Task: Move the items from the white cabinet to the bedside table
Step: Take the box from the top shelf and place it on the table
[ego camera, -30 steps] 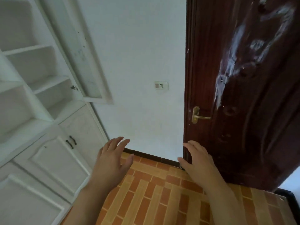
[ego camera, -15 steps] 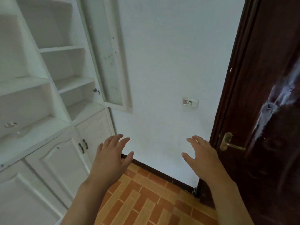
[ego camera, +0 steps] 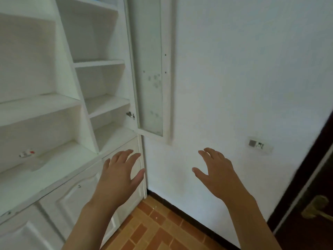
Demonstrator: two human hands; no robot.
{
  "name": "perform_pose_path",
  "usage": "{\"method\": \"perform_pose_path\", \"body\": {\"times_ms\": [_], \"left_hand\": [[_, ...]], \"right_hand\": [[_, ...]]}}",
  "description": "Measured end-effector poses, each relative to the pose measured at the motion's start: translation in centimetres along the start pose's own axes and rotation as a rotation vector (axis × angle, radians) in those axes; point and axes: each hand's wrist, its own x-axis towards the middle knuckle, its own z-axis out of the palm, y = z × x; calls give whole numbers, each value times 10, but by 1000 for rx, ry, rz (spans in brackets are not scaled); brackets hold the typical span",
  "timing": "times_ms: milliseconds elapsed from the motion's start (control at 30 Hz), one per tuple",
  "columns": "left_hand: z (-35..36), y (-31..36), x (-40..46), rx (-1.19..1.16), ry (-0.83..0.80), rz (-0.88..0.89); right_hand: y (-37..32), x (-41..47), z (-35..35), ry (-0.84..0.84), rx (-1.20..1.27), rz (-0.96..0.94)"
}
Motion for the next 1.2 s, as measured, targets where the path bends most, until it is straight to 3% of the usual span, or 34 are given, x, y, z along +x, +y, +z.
{"method": "perform_pose_path", "body": {"times_ms": [500,800,1200], "left_hand": [[-5,-133,106,60,69,-142],[3,-165,206,133,143,-240],[-18,-191,345,293,277,-291]], "right_hand": [[-105,204,52,-13,44,-256],[-121,349,78,-50,130,-420],[-132,525,57,-12,186,-651]]}}
